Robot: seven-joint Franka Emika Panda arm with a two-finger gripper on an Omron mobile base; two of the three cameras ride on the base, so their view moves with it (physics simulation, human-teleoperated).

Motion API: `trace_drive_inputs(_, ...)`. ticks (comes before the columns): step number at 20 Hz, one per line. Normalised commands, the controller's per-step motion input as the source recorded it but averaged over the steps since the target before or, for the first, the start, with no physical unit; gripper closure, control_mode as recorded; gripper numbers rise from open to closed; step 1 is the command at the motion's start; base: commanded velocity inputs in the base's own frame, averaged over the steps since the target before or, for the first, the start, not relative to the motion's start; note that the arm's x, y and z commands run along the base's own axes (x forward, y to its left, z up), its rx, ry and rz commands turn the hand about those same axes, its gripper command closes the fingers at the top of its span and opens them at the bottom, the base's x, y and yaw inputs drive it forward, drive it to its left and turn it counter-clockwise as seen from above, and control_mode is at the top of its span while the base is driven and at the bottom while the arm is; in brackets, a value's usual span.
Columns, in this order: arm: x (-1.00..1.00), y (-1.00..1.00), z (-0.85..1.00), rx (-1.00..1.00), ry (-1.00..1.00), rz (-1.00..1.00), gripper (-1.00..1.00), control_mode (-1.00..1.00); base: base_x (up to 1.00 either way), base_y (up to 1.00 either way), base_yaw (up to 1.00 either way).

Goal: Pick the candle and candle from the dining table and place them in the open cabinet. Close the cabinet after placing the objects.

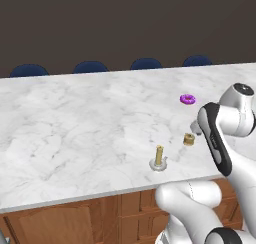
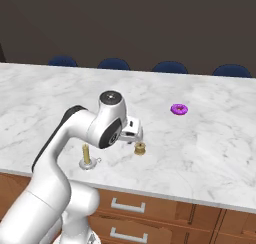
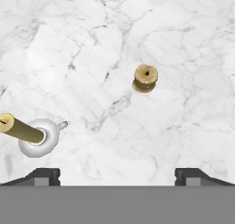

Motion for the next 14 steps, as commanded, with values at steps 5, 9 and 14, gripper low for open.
trace_drive_inputs(5,0.0,-0.09,-0.38,0.0,-0.05,0.0,-1.0,-1.0,0.0,0.0,0.0)
trace_drive_inputs(9,0.01,-0.03,-0.34,0.0,-0.04,0.0,-1.0,-1.0,0.0,0.0,0.0)
trace_drive_inputs(14,0.09,-0.02,-0.33,-0.01,0.0,0.0,-1.0,-1.0,0.0,0.0,0.0)
